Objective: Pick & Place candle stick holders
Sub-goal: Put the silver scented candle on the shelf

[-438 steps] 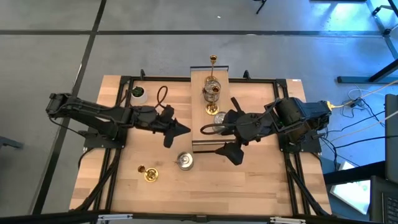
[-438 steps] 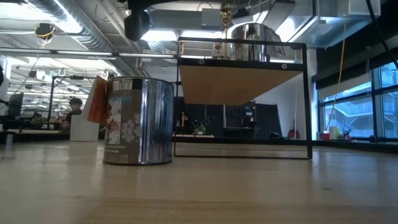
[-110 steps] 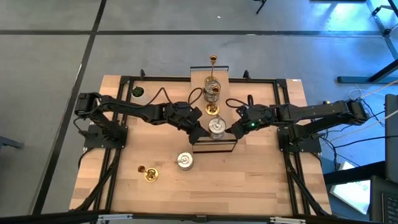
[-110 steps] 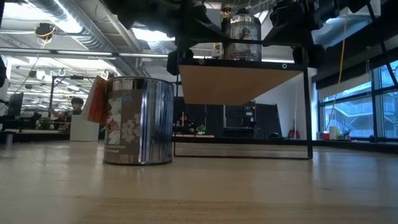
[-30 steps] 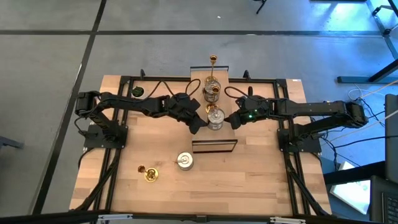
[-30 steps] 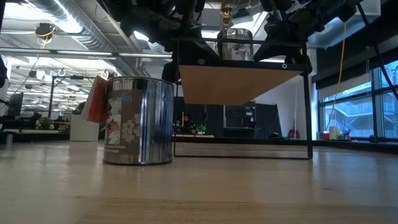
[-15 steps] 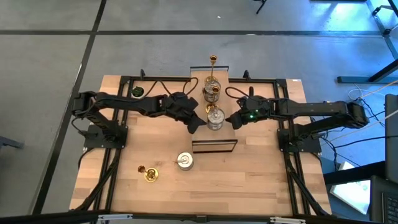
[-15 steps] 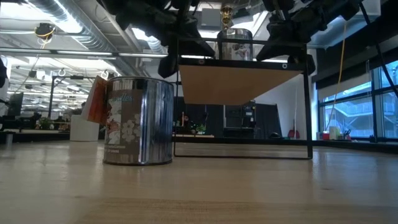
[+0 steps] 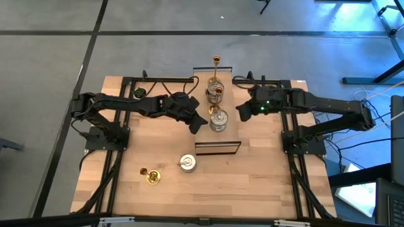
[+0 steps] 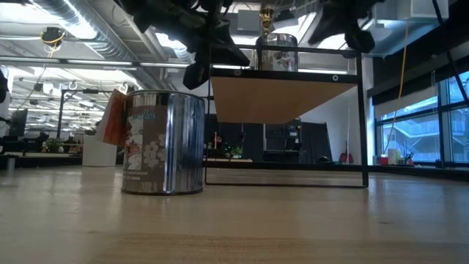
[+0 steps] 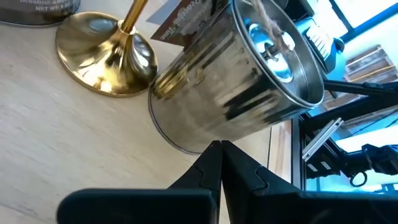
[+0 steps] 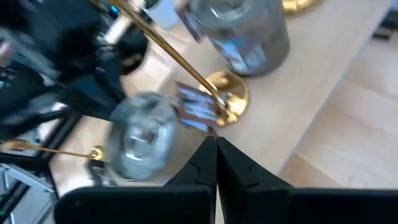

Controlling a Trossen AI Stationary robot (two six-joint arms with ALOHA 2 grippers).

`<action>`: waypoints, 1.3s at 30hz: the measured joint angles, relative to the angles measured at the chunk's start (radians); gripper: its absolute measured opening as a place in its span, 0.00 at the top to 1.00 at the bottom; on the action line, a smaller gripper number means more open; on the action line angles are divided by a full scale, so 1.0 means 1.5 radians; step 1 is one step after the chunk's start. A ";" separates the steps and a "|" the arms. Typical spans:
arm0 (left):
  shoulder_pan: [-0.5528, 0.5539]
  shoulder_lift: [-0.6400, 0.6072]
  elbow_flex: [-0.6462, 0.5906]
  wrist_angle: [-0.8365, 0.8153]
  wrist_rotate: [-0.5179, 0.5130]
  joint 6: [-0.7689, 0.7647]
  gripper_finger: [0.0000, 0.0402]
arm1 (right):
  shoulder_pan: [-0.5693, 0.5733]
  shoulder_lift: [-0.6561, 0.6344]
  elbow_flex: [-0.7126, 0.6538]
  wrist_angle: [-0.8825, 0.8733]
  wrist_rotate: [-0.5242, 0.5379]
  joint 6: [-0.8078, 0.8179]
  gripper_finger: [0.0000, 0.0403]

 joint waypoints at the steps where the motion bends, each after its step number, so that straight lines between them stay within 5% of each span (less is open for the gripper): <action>1: 0.000 -0.004 0.000 -0.006 -0.003 0.003 1.00 | 0.000 0.000 0.015 -0.007 0.000 -0.005 1.00; 11: 0.016 -0.095 0.000 -0.092 -0.067 0.036 1.00 | 0.024 0.000 0.109 -0.048 0.002 -0.018 1.00; 17: 0.004 -0.148 0.000 -0.103 -0.047 0.039 1.00 | 0.068 0.001 0.111 -0.055 0.006 -0.006 0.99; 28: -0.032 -0.172 0.000 -0.157 0.049 0.074 1.00 | 0.201 0.014 0.111 -0.147 0.102 0.169 0.99; 39: -0.113 -0.172 0.000 -0.162 0.045 0.131 1.00 | 0.307 0.103 0.111 -0.138 0.186 0.324 0.99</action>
